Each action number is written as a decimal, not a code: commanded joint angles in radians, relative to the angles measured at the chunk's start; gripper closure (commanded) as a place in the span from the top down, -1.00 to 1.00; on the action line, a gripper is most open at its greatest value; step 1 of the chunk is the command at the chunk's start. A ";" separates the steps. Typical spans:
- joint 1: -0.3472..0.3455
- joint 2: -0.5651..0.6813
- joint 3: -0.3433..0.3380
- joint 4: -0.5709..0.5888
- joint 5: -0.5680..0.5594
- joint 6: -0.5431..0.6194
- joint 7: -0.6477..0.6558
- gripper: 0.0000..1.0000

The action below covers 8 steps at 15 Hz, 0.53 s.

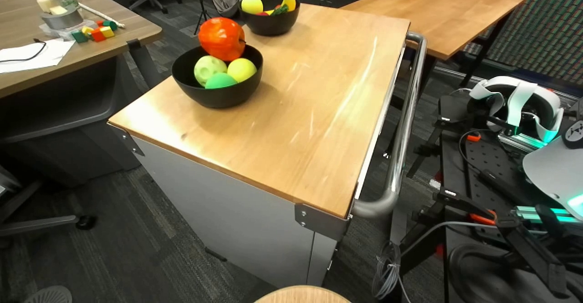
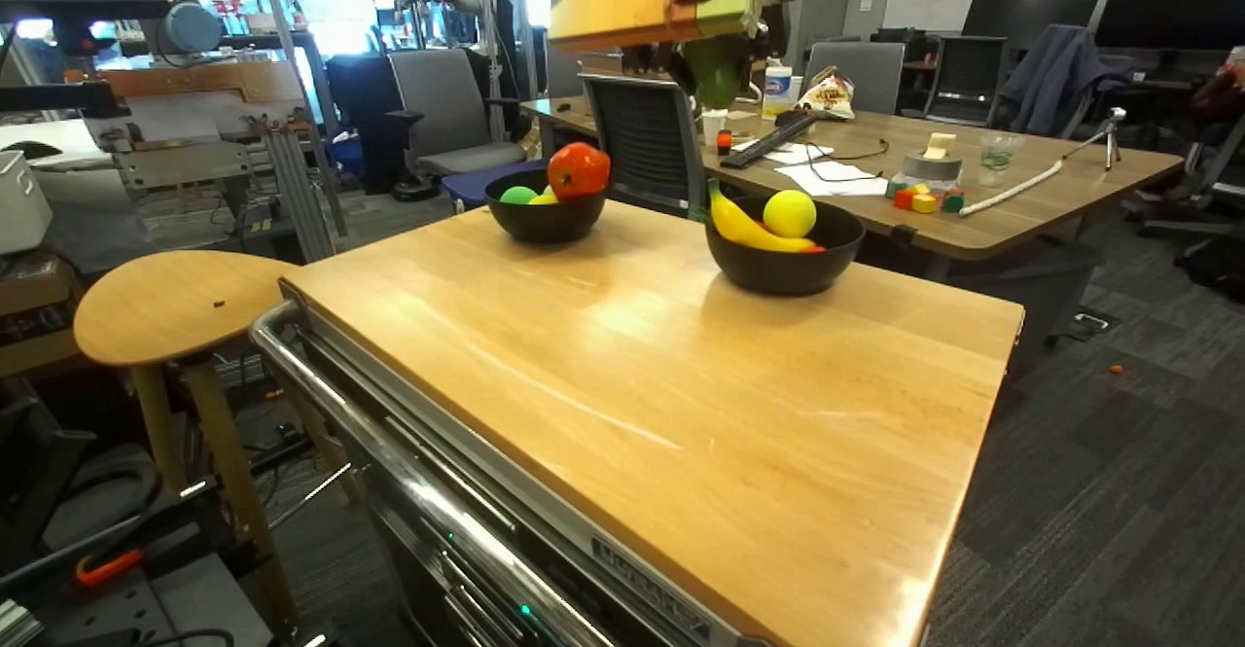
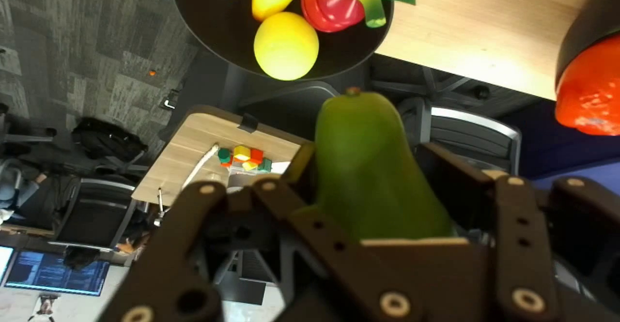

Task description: Put the fruits and vegetables in the left bowl then put the remaining fruits and vegetables in the right bowl

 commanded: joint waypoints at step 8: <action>0.012 0.454 -0.027 0.269 -0.027 0.178 0.025 -0.42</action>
